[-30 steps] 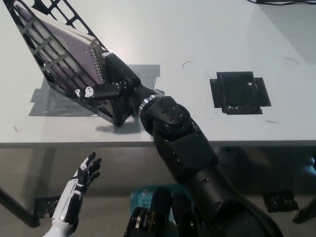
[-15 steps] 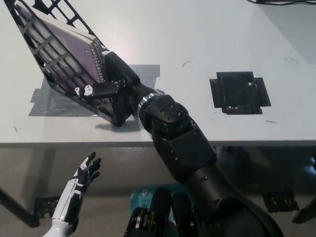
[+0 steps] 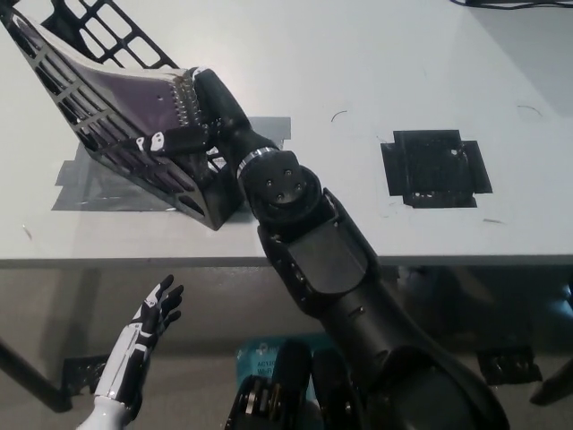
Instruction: A shelf with a book inside it is placed on the center of the desk infront of the robot. The robot uses its right hand to grab the book, take it out and hand it to a person.
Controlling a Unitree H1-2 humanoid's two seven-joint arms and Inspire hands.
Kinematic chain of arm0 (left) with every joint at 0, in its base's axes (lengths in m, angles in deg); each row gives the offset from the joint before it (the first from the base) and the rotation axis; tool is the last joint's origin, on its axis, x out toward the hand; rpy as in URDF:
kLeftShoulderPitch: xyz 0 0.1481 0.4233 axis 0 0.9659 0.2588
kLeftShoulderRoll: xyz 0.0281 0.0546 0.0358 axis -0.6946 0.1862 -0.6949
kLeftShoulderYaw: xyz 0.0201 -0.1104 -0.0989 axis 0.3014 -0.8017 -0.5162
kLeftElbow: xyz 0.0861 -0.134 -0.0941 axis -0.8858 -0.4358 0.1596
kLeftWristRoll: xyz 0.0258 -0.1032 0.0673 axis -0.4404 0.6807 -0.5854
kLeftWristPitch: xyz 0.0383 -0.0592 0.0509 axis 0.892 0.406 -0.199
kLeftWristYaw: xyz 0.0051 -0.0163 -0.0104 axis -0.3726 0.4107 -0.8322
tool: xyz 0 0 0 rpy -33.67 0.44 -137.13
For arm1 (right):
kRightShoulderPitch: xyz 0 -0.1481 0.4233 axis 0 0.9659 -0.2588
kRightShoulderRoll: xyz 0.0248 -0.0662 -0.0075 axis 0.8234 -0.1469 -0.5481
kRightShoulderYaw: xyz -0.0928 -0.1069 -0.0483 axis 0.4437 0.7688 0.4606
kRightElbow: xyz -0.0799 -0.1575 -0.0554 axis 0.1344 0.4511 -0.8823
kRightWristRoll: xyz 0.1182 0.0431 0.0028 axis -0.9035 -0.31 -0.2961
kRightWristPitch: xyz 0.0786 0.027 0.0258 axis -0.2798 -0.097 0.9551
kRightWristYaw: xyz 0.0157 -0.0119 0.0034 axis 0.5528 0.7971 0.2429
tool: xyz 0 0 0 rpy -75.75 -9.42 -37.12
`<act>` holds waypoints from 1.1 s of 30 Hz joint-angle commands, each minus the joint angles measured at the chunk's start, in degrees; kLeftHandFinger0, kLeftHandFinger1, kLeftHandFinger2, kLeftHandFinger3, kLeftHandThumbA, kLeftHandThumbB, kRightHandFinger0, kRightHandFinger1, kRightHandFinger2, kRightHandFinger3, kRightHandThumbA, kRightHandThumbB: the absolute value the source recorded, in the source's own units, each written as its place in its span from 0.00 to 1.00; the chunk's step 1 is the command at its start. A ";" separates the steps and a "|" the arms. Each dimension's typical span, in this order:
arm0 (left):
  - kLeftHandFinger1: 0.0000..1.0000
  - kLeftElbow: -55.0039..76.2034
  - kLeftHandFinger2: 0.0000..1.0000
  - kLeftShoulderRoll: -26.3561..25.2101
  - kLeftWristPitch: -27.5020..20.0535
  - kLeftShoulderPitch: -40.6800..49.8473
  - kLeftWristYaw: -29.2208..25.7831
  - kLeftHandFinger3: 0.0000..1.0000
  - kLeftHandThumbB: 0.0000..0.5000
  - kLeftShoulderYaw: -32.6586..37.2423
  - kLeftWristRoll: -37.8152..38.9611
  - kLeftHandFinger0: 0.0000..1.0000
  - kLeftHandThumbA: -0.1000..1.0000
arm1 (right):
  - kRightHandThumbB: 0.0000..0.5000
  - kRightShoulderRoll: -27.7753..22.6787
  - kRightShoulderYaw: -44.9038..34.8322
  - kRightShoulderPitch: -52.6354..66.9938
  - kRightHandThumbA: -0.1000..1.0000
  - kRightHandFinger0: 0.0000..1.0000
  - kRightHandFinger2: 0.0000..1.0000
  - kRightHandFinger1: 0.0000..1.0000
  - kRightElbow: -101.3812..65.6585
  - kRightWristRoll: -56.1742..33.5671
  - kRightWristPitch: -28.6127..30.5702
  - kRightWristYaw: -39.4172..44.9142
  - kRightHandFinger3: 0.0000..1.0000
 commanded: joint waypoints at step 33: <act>1.00 0.23 1.00 -1.02 -2.27 -0.04 1.90 1.00 0.56 -0.18 2.60 1.00 0.98 | 0.03 5.78 -19.13 -1.36 1.00 0.00 0.00 0.00 -37.66 -39.40 -5.68 -6.47 0.00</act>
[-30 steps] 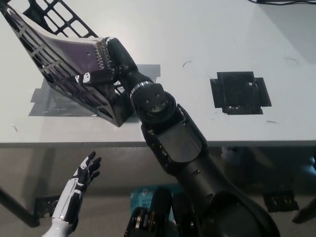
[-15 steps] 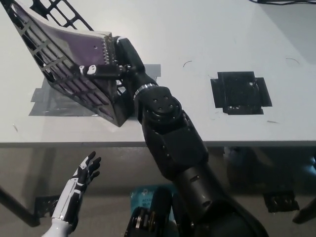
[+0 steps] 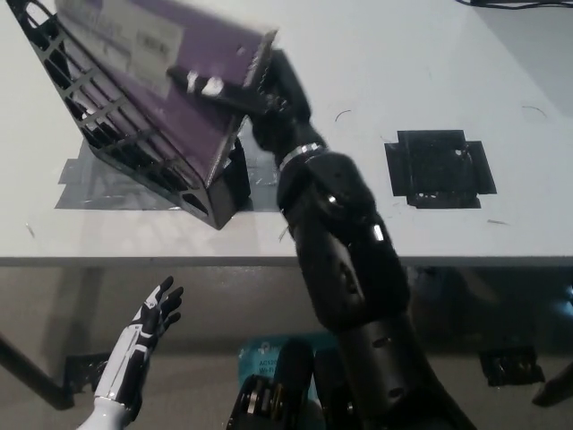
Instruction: A shelf with a book inside it is placed on the center of the desk infront of the robot. The robot uses its right hand to grab the book, take it out and hand it to a person.
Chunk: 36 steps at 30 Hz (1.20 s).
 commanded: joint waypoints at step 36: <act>1.00 1.89 1.00 -0.82 -2.34 2.76 0.60 1.00 0.57 -0.49 0.75 1.00 1.00 | 0.00 -3.97 -29.48 -3.31 1.00 0.00 0.00 0.00 -5.10 -31.20 1.98 -13.68 0.03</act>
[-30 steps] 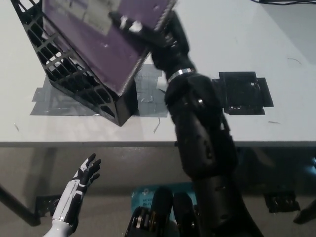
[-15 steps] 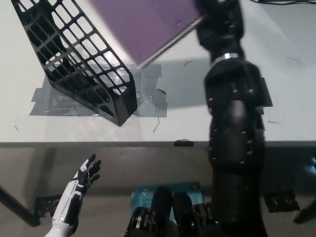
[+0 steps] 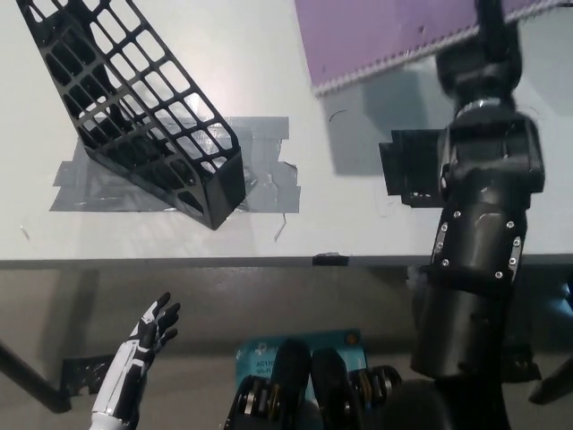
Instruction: A shelf with a book inside it is placed on the center of the desk infront of the robot. The robot uses its right hand to grab the book, take it out and hand it to a person.
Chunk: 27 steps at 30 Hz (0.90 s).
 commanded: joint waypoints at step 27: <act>1.00 2.24 1.00 -0.99 -1.13 -1.14 0.71 1.00 0.60 -0.39 0.58 1.00 1.00 | 0.86 -6.04 2.84 -0.17 1.00 1.00 1.00 1.00 29.46 -1.75 16.58 24.73 1.00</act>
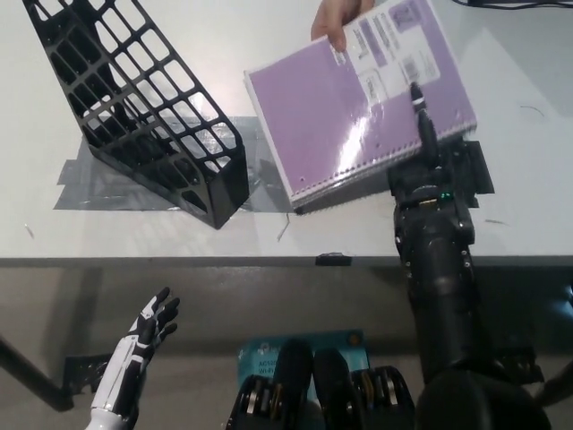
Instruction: A shelf with a book inside it is placed on the center of the desk infront of the robot. The robot uses its right hand to grab the book, take it out and hand it to a person.
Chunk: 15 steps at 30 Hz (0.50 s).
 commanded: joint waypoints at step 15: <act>1.00 1.84 1.00 -1.03 -0.87 -1.06 0.70 1.00 0.59 -0.21 0.28 1.00 1.00 | 0.99 -1.45 15.68 12.74 1.00 1.00 1.00 1.00 -47.47 -6.30 -12.10 22.33 1.00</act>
